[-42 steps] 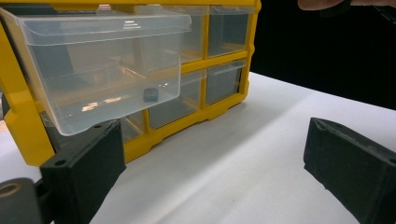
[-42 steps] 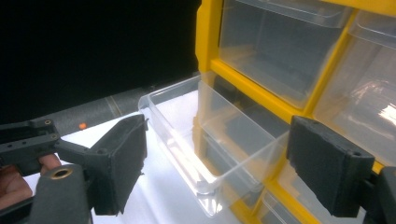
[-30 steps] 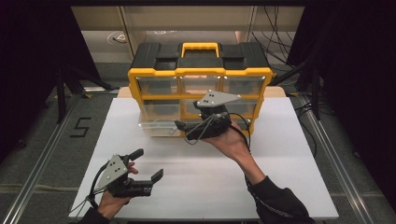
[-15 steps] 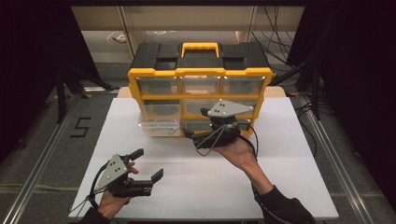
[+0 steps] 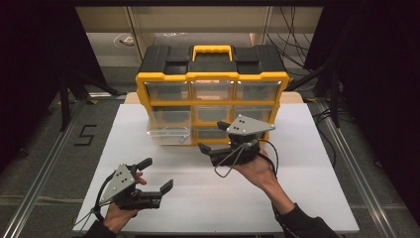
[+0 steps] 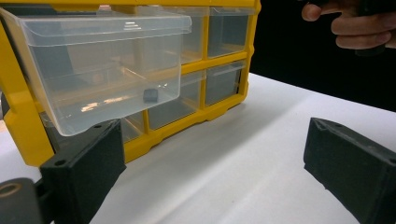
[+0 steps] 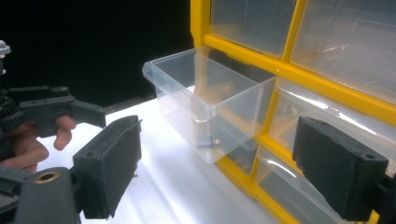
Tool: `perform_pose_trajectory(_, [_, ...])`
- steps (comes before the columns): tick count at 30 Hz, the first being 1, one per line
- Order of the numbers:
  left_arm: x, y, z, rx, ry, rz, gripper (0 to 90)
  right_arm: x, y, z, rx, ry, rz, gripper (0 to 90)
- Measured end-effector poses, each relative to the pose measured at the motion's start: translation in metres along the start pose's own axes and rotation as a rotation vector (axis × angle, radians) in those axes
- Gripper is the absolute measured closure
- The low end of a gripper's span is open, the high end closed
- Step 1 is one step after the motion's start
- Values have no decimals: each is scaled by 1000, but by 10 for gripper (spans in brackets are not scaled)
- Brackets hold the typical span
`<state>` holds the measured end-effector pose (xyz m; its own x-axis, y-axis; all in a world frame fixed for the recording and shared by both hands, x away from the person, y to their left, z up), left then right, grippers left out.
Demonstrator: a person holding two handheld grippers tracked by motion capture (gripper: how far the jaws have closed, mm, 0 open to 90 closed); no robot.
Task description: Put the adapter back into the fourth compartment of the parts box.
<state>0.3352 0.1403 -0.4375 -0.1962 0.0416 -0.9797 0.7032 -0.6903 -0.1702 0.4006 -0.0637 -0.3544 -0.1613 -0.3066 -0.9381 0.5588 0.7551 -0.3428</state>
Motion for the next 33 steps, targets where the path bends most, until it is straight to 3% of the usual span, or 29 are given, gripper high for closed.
perform_pose_trajectory(7, [0,0,0,-1,2,0,49,6,-12,2,9,7,33,170])
perform_pose_trajectory(23, [0,-1,0,2,5,-1,49,20,-26,6,21,27,47,166])
perform_pose_trajectory(33, [0,0,1,6,3,-1,49,39,-46,16,50,72,76,166])
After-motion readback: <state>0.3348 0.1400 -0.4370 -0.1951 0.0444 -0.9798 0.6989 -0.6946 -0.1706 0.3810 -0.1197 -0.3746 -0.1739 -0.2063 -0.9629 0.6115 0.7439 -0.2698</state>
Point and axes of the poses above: each handheld gripper's, and its own axes: y roughly forward along the jaws, x roughly out of its underside, z roughly to its right, the point moved 7 cm from there along y, roughly forward along the jaws, and after that the axes turned 2 degrees about -y, right-handed, at the moved point
